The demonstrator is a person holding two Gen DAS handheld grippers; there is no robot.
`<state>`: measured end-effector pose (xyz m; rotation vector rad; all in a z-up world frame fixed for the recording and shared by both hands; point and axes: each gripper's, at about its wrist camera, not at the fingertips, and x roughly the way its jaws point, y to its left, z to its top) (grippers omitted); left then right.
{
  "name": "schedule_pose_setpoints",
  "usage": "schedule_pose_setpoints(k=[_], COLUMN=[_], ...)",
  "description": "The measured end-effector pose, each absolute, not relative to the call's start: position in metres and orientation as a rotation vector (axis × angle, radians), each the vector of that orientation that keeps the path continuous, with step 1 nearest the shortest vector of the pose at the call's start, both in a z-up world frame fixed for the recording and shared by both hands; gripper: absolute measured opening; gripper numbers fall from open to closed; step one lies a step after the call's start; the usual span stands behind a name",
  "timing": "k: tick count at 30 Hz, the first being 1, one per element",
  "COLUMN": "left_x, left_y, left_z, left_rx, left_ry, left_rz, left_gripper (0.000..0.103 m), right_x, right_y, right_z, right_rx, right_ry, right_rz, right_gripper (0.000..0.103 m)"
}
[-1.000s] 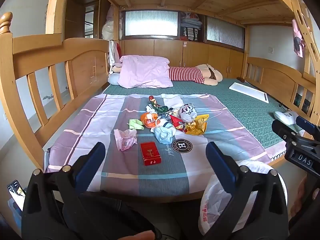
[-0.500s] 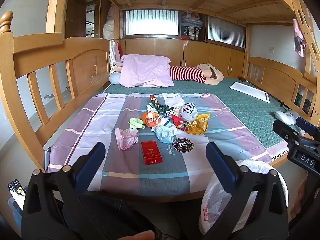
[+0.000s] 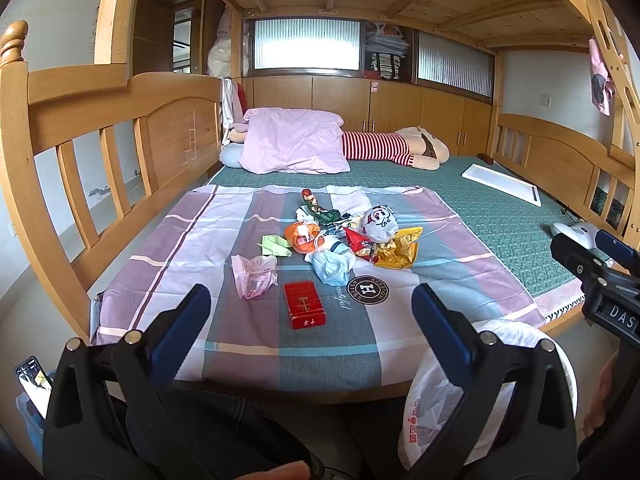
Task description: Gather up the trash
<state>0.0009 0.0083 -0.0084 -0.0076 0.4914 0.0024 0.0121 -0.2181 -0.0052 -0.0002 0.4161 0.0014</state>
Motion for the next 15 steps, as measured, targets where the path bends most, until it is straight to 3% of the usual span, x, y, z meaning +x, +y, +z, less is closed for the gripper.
schedule_pose_setpoints(k=[15], left_x=[0.0007], left_y=[0.0131], left_z=[-0.0135], left_rx=[-0.009], left_ry=[0.496], left_rz=[0.002], left_gripper=[0.1], right_x=[0.0151], right_y=[-0.213], right_z=[-0.0037], right_rx=[-0.017], right_ry=[0.425], right_rz=[0.004], right_gripper=[0.1])
